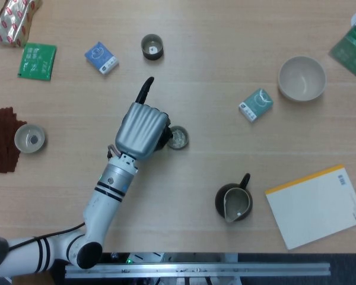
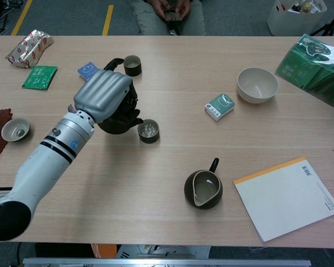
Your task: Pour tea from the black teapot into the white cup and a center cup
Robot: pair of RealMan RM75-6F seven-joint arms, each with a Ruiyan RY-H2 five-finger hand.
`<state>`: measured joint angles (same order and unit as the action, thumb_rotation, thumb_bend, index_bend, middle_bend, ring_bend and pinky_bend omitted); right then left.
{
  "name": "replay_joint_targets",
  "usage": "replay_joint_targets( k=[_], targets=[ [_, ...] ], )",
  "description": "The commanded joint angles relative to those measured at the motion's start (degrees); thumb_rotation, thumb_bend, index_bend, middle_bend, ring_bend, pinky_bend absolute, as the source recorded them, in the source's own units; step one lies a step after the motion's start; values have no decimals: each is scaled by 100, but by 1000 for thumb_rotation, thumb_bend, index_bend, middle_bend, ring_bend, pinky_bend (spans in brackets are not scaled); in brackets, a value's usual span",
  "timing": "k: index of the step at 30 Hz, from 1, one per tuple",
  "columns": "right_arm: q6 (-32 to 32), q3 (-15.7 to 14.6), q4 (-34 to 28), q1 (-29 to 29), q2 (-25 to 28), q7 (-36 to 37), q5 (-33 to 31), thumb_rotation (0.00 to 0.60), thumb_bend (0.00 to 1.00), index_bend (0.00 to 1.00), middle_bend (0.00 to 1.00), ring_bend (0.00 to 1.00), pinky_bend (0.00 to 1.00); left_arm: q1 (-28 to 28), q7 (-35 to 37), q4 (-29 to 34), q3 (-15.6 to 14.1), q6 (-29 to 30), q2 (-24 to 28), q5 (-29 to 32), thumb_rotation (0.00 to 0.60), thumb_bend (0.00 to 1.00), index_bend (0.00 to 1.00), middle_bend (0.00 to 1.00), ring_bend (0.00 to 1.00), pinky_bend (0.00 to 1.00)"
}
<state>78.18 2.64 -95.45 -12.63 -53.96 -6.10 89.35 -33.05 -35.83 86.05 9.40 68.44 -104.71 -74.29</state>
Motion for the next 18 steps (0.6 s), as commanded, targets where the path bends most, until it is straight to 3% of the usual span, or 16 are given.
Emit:
replay_joint_targets(
  k=[1, 9, 18],
  targets=[
    [-6, 14, -18, -5, -1, -17, -16, 600, 93, 178, 153, 15, 78, 32, 271, 160, 113, -47, 147, 122, 599, 329, 941, 985, 829, 69],
    [-68, 35, -77, -25, -5, -45, -72, 600, 94, 178, 153, 15, 78, 196, 1189, 396, 214, 14, 622, 134, 600, 329, 931, 975, 819, 69],
    [-120, 35, -128, -38, -37, -70, -95, 600, 93, 178, 153, 15, 78, 444, 2263, 178, 115, 108, 953, 30, 600, 329, 911, 956, 795, 69]
  ],
)
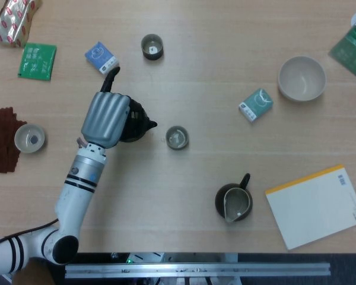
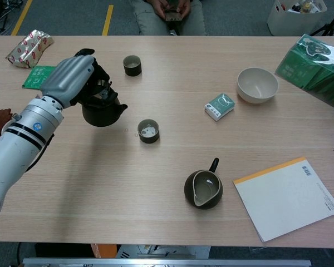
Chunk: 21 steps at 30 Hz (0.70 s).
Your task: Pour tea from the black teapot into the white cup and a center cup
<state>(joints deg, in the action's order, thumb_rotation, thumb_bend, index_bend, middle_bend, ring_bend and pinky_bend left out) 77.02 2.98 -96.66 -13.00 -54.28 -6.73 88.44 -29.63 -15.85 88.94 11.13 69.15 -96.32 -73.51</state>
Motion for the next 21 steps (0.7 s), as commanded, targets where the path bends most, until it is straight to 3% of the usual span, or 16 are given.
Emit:
replay_joint_targets(
  k=[1, 21],
  targets=[
    [-6, 2, -12, -2, -6, -10, -6, 600, 93, 177, 154, 15, 78, 117, 315, -136, -71, 44, 123, -56, 600, 329, 909, 954, 792, 69],
    [-48, -15, -86, 14, -26, -85, -43, 600, 93, 177, 154, 15, 78, 418, 1384, -1215, -368, -12, -100, -108, 600, 329, 877, 910, 736, 69]
  ],
)
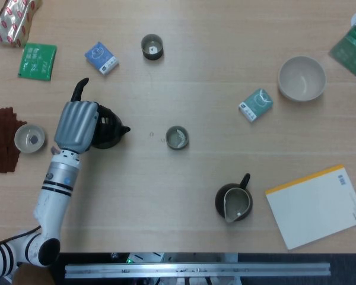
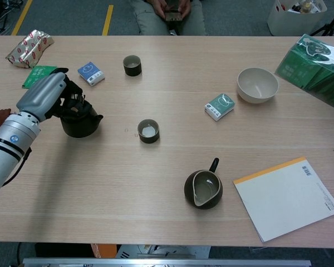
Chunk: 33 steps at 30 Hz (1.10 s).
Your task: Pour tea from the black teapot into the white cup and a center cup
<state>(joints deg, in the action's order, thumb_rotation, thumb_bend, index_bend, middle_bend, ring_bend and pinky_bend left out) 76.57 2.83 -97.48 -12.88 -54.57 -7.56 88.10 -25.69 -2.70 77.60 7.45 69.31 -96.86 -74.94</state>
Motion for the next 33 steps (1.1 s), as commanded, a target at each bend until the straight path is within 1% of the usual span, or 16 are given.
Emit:
replay_joint_targets(
  k=[1, 16, 33],
  targets=[
    [-3, 3, -4, 3, 6, -13, -16, 600, 93, 178, 154, 15, 78, 31, 106, -130, 6, -29, -66, 37, 600, 329, 876, 909, 735, 69],
    [-17, 20, -46, 10, 10, -44, -68, 600, 94, 177, 154, 15, 78, 115, 438, -508, 13, -89, -198, 41, 600, 329, 856, 862, 692, 69],
    [7, 20, -93, 36, 22, -75, -78, 600, 94, 177, 154, 15, 78, 181, 505, -745, -4, -185, -264, 63, 600, 329, 814, 799, 637, 69]
  ],
)
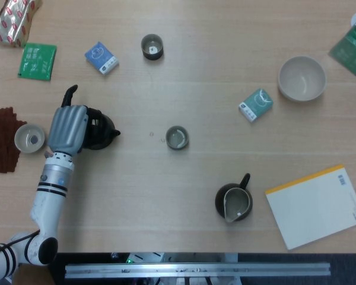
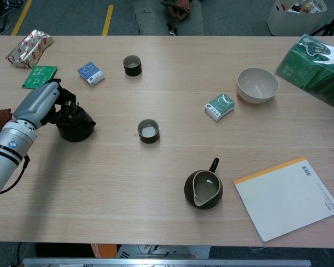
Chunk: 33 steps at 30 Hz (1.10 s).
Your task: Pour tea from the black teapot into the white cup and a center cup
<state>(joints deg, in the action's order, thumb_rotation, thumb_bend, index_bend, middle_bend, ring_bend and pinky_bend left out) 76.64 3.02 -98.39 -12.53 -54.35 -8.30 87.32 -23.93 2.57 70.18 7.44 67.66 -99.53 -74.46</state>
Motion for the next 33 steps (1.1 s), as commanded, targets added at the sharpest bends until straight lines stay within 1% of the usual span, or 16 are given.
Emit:
replay_joint_targets(
  k=[1, 3, 4, 6, 9, 13, 15, 19, 22, 24, 27, 30, 33],
  targets=[
    [3, -1, -2, 4, 0, -3, -2, 600, 93, 178, 153, 15, 78, 7, -56, -2, -6, -46, 11, 36, 600, 329, 809, 792, 630, 69],
    [6, -2, -4, 8, 0, -1, -2, 600, 93, 178, 153, 15, 78, 12, -99, 17, -2, -86, 30, 77, 595, 329, 791, 772, 611, 69],
    [8, 0, -4, 9, 1, 3, -2, 600, 93, 178, 153, 15, 78, 15, -109, 42, 5, -106, 49, 98, 579, 329, 779, 759, 599, 69],
    [11, 2, -4, 11, 3, 9, -4, 600, 93, 177, 154, 15, 78, 22, -119, 71, 24, -100, 73, 111, 528, 329, 753, 734, 572, 69],
    [21, 5, -6, 14, 7, 23, 0, 600, 93, 177, 154, 15, 78, 23, -193, 119, 39, -113, 120, 135, 494, 329, 721, 707, 545, 69],
    [36, 10, -7, 18, 9, 39, 7, 600, 94, 178, 153, 15, 78, 23, -267, 232, 69, -131, 200, 174, 401, 329, 683, 671, 510, 69],
    [40, 14, -6, 19, 8, 46, 7, 600, 94, 178, 154, 15, 78, 29, -300, 297, 78, -132, 245, 189, 375, 329, 662, 649, 491, 69],
    [39, 19, -9, 14, 10, 64, 15, 600, 94, 178, 154, 15, 78, 37, -361, 470, 88, -163, 357, 228, 351, 328, 594, 608, 448, 69],
    [43, 23, -15, 12, 13, 65, 20, 600, 94, 177, 154, 15, 78, 32, -436, 600, 80, -230, 452, 275, 334, 328, 491, 541, 353, 69],
    [48, 25, -20, 12, 15, 68, 25, 600, 94, 178, 154, 15, 78, 28, -470, 689, 81, -259, 518, 297, 323, 328, 417, 455, 267, 69],
    [62, 29, -24, 14, 18, 82, 37, 600, 94, 177, 154, 15, 78, 20, -510, 811, 77, -291, 617, 302, 311, 328, 343, 338, 162, 69],
    [78, 31, -24, 22, 20, 101, 40, 600, 94, 178, 154, 15, 78, 17, -528, 966, 69, -282, 739, 261, 306, 329, 293, 275, 122, 69],
    [88, 24, -23, 37, 25, 117, 36, 600, 94, 177, 153, 15, 78, 42, -557, 1176, 61, -171, 907, 156, 304, 328, 266, 243, 107, 69]
  ],
)
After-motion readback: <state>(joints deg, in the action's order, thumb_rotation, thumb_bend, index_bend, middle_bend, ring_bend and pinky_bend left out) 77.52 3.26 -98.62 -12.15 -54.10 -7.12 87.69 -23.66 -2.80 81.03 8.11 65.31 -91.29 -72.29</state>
